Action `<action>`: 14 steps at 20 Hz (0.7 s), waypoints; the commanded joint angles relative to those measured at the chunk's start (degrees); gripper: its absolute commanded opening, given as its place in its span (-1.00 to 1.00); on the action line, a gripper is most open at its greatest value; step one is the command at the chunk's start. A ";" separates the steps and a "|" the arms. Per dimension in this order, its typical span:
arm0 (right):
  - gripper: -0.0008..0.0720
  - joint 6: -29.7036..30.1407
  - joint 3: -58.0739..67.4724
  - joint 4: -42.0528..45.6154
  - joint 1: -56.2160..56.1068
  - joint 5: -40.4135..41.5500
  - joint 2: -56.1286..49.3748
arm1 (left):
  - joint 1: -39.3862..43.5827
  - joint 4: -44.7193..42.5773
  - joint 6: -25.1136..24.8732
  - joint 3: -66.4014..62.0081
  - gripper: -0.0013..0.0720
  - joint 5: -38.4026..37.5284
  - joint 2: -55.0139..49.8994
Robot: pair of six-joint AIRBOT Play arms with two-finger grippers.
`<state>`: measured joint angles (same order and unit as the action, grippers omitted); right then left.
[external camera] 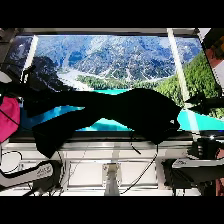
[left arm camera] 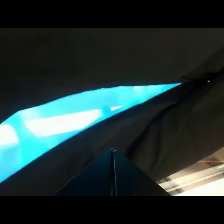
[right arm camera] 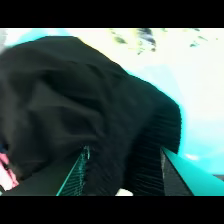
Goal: Fold the clothes and pants, and hang the long-sleeved shirts on hangers.
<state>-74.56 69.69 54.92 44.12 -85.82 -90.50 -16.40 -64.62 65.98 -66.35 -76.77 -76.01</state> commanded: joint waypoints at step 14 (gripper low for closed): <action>0.32 -5.51 -0.11 0.74 -8.81 5.75 -6.73 | -0.61 0.55 -0.42 1.27 -0.95 -0.96 0.94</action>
<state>-79.02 69.56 55.77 37.21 -84.44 -96.33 -16.93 -63.75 65.60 -65.10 -77.65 -75.11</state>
